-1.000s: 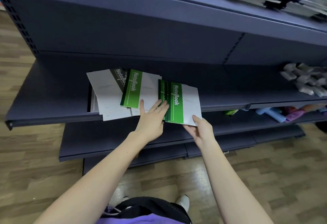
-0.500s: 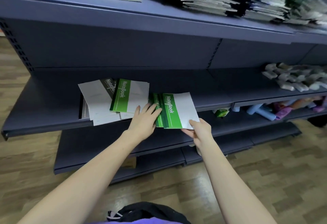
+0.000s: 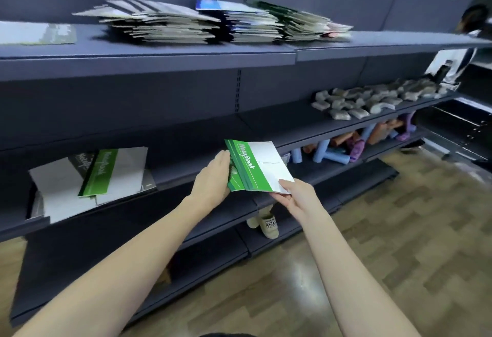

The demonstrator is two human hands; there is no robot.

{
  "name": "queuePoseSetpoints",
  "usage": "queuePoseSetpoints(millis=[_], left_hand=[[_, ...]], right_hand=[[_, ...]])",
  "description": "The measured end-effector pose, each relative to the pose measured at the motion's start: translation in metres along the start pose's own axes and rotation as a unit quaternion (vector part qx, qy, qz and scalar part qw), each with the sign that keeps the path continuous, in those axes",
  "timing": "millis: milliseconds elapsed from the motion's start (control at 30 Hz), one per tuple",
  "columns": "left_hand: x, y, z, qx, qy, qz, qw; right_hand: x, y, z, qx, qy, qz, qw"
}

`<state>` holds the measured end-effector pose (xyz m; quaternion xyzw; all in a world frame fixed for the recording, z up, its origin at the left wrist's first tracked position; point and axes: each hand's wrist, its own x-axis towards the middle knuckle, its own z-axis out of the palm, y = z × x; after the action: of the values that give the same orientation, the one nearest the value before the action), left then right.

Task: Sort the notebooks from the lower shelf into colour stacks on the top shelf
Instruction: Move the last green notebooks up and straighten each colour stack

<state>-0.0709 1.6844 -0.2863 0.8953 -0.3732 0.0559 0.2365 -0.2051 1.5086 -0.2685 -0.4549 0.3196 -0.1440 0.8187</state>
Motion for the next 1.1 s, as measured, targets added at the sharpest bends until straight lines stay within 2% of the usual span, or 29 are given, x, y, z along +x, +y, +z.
queuePoseSetpoints(millis=[67, 200, 367, 467, 567, 767, 967, 1100], left_hand=[[0.004, 0.021, 0.002, 0.022, -0.007, -0.002, 1.0], [0.016, 0.055, 0.001, 0.08, -0.042, 0.107, 0.99], [0.032, 0.098, -0.011, 0.086, 0.014, 0.161, 0.983], [0.046, 0.125, -0.029, 0.098, 0.052, 0.202, 0.973], [0.063, 0.148, -0.051, 0.112, 0.089, 0.226, 0.964], [0.092, 0.173, -0.098, 0.168, 0.131, 0.252, 0.944], [0.109, 0.17, -0.147, 0.188, 0.189, 0.237, 0.934], [0.13, 0.151, -0.172, 0.212, 0.218, 0.224, 0.926]], right_hand=[[-0.003, -0.014, -0.016, -0.009, 0.001, 0.003, 1.0], [-0.006, -0.037, -0.048, -0.023, -0.018, 0.022, 0.999], [-0.011, -0.078, -0.087, -0.126, -0.069, 0.064, 0.988], [-0.012, -0.107, -0.096, -0.177, -0.104, 0.059, 0.977], [-0.011, -0.139, -0.09, -0.159, -0.126, 0.021, 0.979], [-0.001, -0.193, -0.059, -0.142, -0.082, -0.11, 0.98], [0.011, -0.233, -0.012, -0.128, -0.078, -0.199, 0.968], [0.025, -0.249, 0.021, -0.113, -0.045, -0.262, 0.957]])
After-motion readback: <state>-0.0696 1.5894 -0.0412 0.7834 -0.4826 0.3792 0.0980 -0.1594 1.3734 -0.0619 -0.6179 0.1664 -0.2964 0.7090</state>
